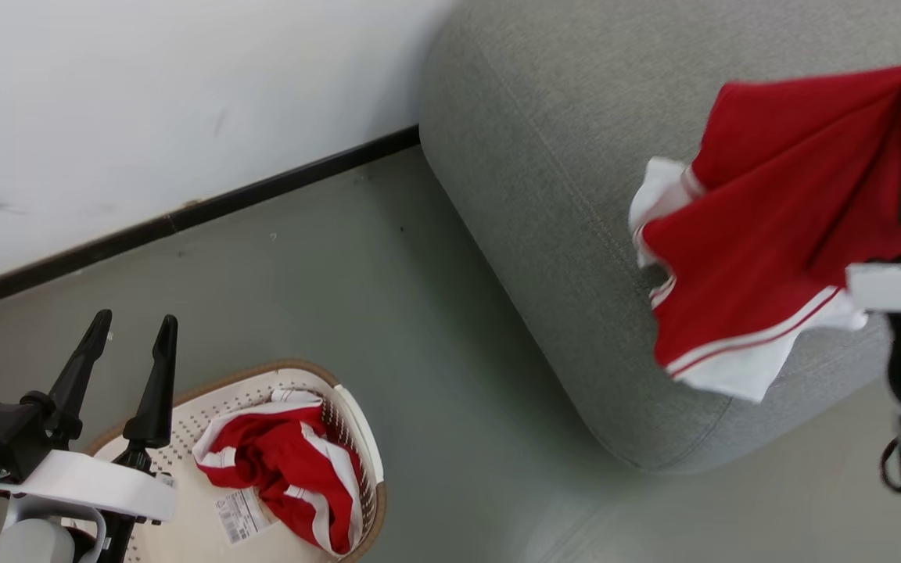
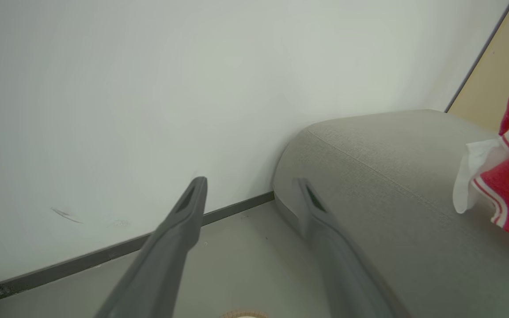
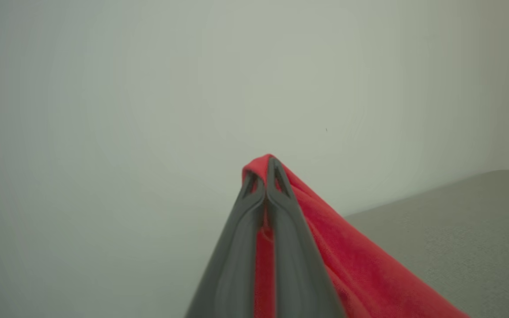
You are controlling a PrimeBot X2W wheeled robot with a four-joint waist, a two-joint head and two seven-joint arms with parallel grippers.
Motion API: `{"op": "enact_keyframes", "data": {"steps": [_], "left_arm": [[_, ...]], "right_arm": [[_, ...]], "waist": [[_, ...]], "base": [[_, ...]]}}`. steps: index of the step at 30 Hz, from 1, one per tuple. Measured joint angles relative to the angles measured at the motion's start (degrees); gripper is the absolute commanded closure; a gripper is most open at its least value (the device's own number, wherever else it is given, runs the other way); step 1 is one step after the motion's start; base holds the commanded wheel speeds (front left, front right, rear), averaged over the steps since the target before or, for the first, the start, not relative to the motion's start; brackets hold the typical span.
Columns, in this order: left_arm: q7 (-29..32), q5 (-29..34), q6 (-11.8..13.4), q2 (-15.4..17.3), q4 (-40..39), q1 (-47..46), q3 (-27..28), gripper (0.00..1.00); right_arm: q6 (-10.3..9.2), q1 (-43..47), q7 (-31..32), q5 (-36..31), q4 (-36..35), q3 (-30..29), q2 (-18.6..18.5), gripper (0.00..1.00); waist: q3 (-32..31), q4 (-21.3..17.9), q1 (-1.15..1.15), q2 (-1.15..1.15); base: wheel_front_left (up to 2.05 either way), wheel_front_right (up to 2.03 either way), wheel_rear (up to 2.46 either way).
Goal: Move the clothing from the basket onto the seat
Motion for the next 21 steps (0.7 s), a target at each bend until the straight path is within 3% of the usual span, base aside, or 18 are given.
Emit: {"op": "enact_keyframes", "data": {"steps": [21], "left_arm": [[3.65,0.19,0.51,4.65,-5.72,0.81,1.44,0.00]], "right_arm": [[0.00,-23.66,5.48,-0.92,7.06,-9.59,-11.55,1.00]], "waist": [[10.63,3.62,0.00,0.00]], "base": [[0.00,0.00,0.00]]}}
